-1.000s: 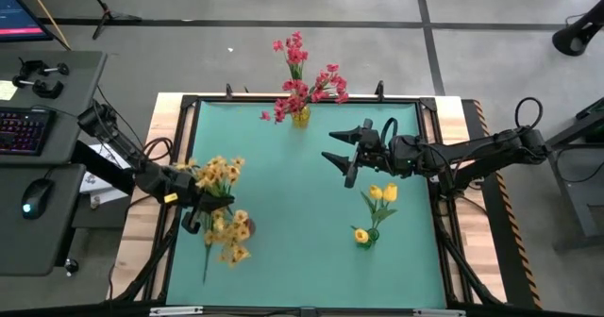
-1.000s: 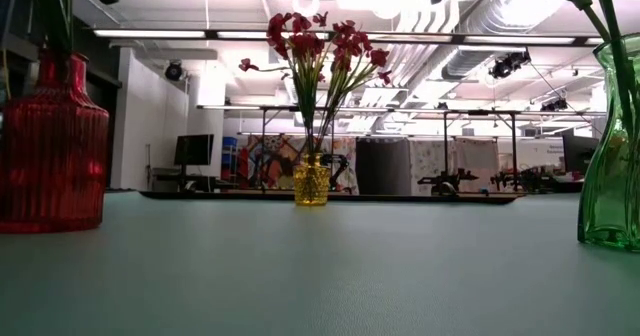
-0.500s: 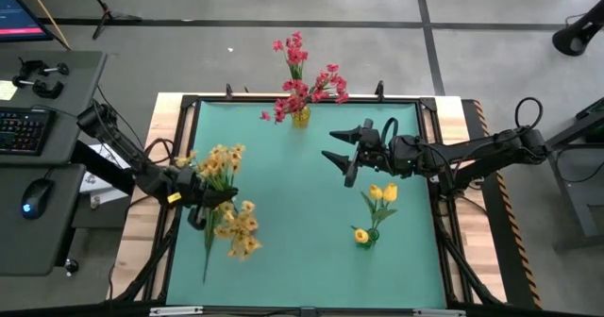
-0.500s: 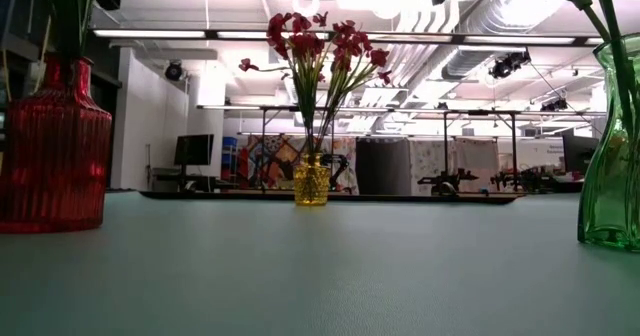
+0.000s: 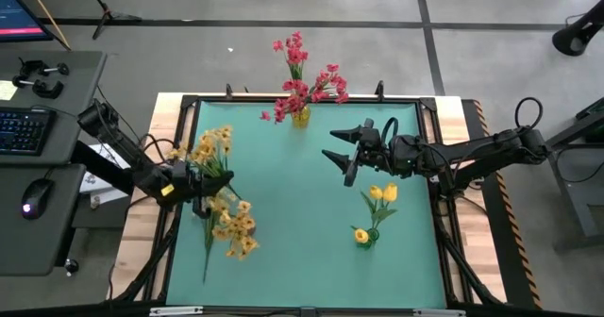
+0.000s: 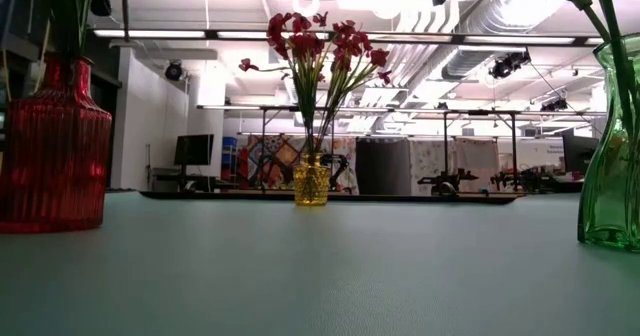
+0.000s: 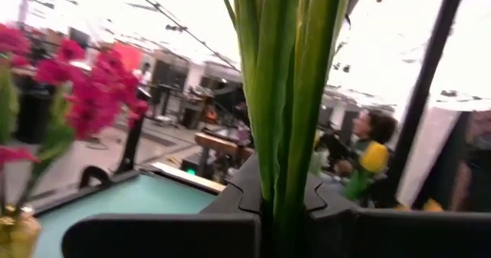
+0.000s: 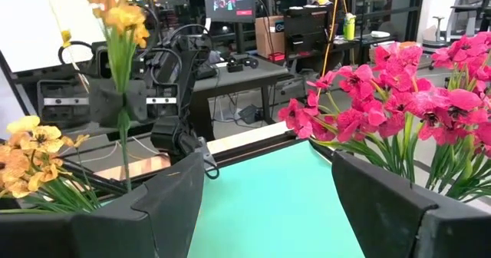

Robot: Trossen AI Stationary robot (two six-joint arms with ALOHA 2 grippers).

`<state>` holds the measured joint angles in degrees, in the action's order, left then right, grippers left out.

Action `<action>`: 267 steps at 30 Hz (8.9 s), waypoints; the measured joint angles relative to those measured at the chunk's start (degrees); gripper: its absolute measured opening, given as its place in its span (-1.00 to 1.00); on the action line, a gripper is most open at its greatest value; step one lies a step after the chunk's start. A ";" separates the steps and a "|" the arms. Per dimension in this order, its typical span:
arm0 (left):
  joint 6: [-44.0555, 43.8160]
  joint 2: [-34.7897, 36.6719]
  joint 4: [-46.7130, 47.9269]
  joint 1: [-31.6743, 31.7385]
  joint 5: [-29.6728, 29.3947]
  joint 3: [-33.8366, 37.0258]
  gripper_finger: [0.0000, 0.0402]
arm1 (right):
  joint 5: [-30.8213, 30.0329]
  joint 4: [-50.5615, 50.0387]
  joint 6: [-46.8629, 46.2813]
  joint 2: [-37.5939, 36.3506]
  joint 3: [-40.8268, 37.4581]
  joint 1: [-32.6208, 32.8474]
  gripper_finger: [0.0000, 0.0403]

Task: Sort flowers into vase by color
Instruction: Put the right yellow flowers into the red vase, then put the yellow flowers into the red vase

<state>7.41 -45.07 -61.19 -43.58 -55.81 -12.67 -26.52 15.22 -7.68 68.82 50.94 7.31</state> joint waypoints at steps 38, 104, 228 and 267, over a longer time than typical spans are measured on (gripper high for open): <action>-2.15 -8.30 -0.44 -6.92 4.14 0.15 -1.00 | -0.50 -1.89 -1.31 0.01 0.00 0.00 0.37; -11.30 -28.46 1.70 -12.14 -3.65 0.11 -0.93 | -0.55 -3.93 -2.82 1.03 0.00 0.13 0.37; -132.69 1.98 93.39 -8.46 45.35 -0.30 0.28 | -0.55 -12.91 5.18 1.01 0.00 -0.96 0.37; -72.00 -0.93 110.55 -10.62 -28.00 -25.44 -1.00 | -0.55 -12.48 -4.28 1.01 0.00 -0.96 0.37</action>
<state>-64.59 -46.00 49.36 -54.20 -83.82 -38.11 -27.07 2.73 -11.96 69.82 50.94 6.35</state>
